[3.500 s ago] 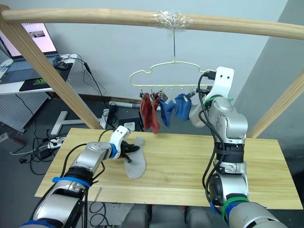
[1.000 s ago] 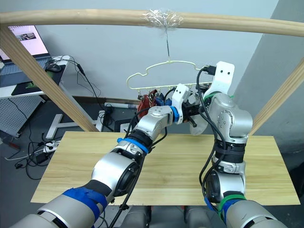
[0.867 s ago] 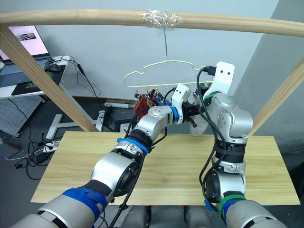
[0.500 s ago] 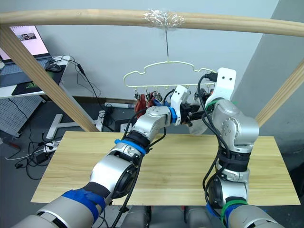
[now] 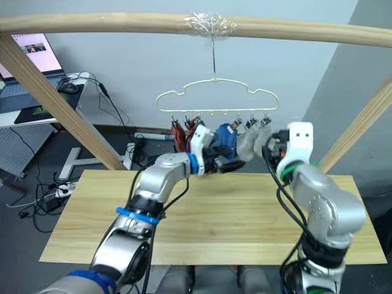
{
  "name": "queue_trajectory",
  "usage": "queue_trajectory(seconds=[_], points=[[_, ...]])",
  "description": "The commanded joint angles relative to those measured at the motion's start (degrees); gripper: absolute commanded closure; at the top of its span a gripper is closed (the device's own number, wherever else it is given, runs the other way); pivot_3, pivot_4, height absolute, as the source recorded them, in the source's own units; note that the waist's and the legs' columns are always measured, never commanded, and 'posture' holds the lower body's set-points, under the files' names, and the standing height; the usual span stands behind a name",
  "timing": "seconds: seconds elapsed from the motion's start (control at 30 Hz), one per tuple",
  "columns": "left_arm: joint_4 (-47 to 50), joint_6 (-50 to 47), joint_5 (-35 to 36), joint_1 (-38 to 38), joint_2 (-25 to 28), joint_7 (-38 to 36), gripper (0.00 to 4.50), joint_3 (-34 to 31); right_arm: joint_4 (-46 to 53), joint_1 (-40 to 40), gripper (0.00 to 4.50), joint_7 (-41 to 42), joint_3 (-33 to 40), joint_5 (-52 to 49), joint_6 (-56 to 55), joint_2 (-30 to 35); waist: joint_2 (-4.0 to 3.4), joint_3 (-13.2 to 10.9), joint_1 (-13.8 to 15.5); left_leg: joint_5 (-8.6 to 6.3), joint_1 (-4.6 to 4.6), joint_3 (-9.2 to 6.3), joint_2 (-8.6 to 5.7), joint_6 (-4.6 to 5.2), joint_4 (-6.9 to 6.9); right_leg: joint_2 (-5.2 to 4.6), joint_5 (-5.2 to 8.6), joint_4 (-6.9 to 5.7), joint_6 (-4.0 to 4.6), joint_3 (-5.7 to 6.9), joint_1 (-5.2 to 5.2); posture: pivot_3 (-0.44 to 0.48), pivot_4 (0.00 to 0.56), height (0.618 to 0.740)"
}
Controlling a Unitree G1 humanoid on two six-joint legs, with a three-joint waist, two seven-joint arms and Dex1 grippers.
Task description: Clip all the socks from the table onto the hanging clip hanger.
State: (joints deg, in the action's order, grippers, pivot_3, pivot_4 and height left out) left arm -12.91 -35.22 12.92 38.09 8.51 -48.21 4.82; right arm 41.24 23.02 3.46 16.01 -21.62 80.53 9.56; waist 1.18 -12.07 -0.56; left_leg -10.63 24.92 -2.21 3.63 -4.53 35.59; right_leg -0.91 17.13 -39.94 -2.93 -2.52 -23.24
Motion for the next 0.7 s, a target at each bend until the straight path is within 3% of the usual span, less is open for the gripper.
queue_trajectory(seconds=[0.03, 0.3, 0.43, 0.7], points=[[14.9, -4.4, 7.65, -7.14, 2.36, -1.3, 0.05, -3.64, 6.44, -6.98, 1.79, 3.86, -1.07, -2.28, -2.36, 2.19, 0.0, 0.0, -0.09, 0.0, -0.02, 0.0, 0.0, 0.0, 0.01, 0.0, 0.0, 0.0, 0.0, 0.0, 0.04, 0.054, 0.157, 0.74], [27.93, -7.67, 12.27, -23.2, 12.63, 1.36, 0.05, -9.94, 11.0, -29.08, 1.79, 11.45, -4.93, -4.15, -13.17, 6.08, 0.01, 0.02, 0.02, 0.02, -0.09, 0.0, 0.02, 0.03, 0.23, -0.01, 0.03, 0.01, 0.0, -0.02, 0.15, 0.088, 0.154, 0.74], [30.85, -7.69, 12.83, -31.88, 17.4, 2.0, 0.05, -12.88, 11.02, -37.52, 1.79, 12.89, -4.26, -4.02, -21.37, 4.66, 0.06, 0.11, 0.09, 0.08, -0.14, 0.05, 0.03, 0.13, 0.28, -0.01, 0.12, 0.04, -0.11, -0.1, 0.19, 0.103, 0.152, 0.74], [34.01, -1.35, 12.78, -47.44, 18.88, 5.02, 0.05, -19.17, 8.2, -50.27, 1.79, 15.83, -5.87, -2.0, -36.09, 5.52, 0.47, 0.66, 0.6, 0.1, -0.15, 0.07, 0.07, 0.15, 0.24, -0.09, 0.46, 0.06, 0.49, -0.08, 0.16, 0.13, 0.154, 0.74]])
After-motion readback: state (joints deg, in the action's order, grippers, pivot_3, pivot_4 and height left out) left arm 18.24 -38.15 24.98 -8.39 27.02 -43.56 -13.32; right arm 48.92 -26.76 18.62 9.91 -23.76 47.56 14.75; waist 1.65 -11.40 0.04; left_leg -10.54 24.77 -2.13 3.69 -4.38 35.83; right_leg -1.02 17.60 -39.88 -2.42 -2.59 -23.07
